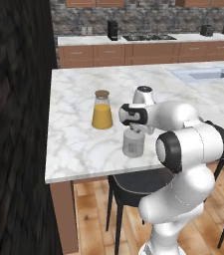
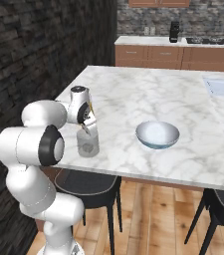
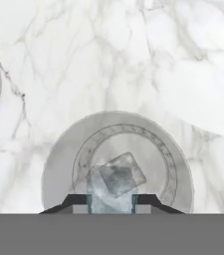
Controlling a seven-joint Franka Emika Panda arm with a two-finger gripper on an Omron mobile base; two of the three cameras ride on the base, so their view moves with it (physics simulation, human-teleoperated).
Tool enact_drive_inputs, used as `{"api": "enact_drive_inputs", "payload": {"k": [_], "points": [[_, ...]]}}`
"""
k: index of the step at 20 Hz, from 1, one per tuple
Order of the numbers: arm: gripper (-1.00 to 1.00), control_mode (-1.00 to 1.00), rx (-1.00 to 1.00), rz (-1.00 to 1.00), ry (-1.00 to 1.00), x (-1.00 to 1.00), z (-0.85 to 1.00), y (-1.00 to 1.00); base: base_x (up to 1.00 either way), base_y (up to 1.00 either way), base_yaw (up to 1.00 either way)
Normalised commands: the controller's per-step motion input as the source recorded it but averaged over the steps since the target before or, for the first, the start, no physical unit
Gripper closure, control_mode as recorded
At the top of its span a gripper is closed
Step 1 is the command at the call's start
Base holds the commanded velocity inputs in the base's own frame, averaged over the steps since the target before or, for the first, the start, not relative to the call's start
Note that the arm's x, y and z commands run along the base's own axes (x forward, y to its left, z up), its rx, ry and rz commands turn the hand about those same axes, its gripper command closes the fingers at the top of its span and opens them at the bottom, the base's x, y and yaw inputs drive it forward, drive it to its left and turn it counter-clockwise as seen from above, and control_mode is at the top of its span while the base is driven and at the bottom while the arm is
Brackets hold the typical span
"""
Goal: There are two ice cubes in the ice bowl. Place both ice cubes in the glass cup.
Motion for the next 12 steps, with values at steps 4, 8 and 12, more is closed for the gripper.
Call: {"api": "enact_drive_inputs", "payload": {"k": [4,8,12], "points": [[-1.00,-1.00,0.05,0.00,0.00,0.00,0.63,-0.01,0.00,0.00,0.00],[-1.00,-1.00,0.05,0.00,0.00,-0.29,0.64,0.00,0.00,0.00,0.00],[-1.00,-1.00,0.03,0.00,0.00,-0.91,0.15,-0.01,0.00,0.00,0.00]]}}
